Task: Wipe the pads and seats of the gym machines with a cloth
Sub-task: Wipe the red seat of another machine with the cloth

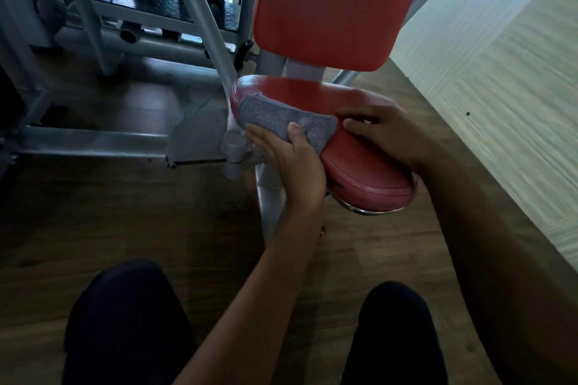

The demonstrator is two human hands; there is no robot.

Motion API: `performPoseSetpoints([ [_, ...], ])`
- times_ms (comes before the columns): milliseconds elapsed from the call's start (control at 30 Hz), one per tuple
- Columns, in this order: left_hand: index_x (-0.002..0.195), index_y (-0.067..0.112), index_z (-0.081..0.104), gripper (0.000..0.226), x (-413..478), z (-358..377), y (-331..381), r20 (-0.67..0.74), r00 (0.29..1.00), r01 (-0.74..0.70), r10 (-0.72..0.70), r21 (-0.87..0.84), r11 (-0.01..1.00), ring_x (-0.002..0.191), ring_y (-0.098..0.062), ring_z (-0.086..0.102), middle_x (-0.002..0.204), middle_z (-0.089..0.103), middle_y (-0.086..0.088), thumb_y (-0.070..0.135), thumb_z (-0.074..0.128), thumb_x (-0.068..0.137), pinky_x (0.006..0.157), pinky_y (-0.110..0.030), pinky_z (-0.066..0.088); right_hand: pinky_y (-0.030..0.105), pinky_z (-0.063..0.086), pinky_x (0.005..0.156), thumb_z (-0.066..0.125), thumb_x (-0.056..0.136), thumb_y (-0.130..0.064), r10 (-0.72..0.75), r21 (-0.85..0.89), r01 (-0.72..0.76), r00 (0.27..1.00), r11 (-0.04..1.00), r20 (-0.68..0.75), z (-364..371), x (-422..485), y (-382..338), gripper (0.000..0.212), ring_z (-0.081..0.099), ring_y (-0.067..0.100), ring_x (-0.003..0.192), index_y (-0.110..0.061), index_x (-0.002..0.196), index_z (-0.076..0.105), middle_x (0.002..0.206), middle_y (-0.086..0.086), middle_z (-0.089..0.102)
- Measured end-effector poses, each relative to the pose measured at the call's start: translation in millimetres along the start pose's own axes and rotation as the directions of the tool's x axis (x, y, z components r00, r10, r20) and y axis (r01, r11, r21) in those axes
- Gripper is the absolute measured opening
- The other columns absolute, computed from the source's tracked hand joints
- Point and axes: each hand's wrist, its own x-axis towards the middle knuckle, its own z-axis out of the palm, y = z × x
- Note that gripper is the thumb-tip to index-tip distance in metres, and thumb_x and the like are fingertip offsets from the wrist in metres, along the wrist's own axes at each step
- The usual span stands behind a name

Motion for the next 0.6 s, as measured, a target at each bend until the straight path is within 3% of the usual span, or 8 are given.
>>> performPoseSetpoints([
  [67,0.156,0.023,-0.016,0.069,-19,3,-1,0.033,0.999,0.03,-0.03,-0.019,0.999,0.154,-0.017,-0.001,0.166,-0.016,0.002,0.035,0.032,0.108,0.126,-0.037,0.008,0.032,0.043,0.106,0.058,0.098,-0.025,-0.028,0.009,0.028,1.0,1.0,0.002,-1,1,7,0.028,0.057,0.004,0.105,-0.025,0.124,0.066,0.122,-0.008,0.062],
  [167,0.158,0.028,-0.006,0.063,-53,7,1,0.06,0.996,0.068,-0.069,0.014,0.998,0.154,-0.013,0.003,0.167,-0.01,0.008,0.039,0.031,0.108,0.125,-0.033,0.01,0.024,0.031,0.109,0.048,0.102,-0.026,-0.055,-0.017,0.056,0.998,0.998,0.023,4,2,11,0.033,0.047,0.006,0.119,-0.021,0.134,0.058,0.137,-0.001,0.055],
  [267,0.158,0.03,0.0,0.064,-108,8,-1,0.079,0.996,0.042,-0.036,-0.065,0.997,0.152,-0.008,0.011,0.167,0.0,0.01,0.036,0.037,0.106,0.124,-0.03,0.019,0.018,0.023,0.105,0.041,0.105,-0.028,-0.069,-0.082,0.074,0.996,0.994,0.061,4,7,15,0.038,0.041,0.011,0.134,-0.022,0.14,0.051,0.148,-0.001,0.046],
  [367,0.157,0.036,-0.003,0.066,-120,10,-7,0.132,0.991,0.046,-0.026,-0.15,0.988,0.151,-0.009,0.016,0.166,0.001,0.011,0.039,0.038,0.105,0.123,-0.038,0.025,0.023,0.025,0.109,0.039,0.105,-0.03,-0.072,-0.085,0.079,0.995,0.993,0.075,4,9,19,0.039,0.04,0.013,0.135,-0.023,0.142,0.05,0.15,-0.001,0.045],
  [467,0.158,0.034,0.001,0.063,-82,16,-9,0.054,0.997,0.059,-0.052,-0.129,0.99,0.151,-0.018,0.02,0.167,0.006,0.004,0.039,0.036,0.106,0.121,-0.044,0.029,0.03,0.025,0.117,0.041,0.104,-0.029,-0.089,-0.075,0.094,0.994,0.993,0.07,7,14,19,0.04,0.04,0.014,0.137,-0.021,0.141,0.051,0.15,0.0,0.045],
  [600,0.156,0.04,-0.003,0.064,-111,23,-24,0.009,1.0,-0.004,0.005,-0.106,0.994,0.152,-0.008,0.011,0.167,0.0,0.009,0.045,0.034,0.105,0.122,-0.027,0.024,0.033,0.028,0.116,0.04,0.103,-0.028,-0.091,-0.075,0.098,0.992,0.992,0.086,7,15,18,0.04,0.043,0.016,0.134,-0.019,0.141,0.051,0.147,0.001,0.048],
])
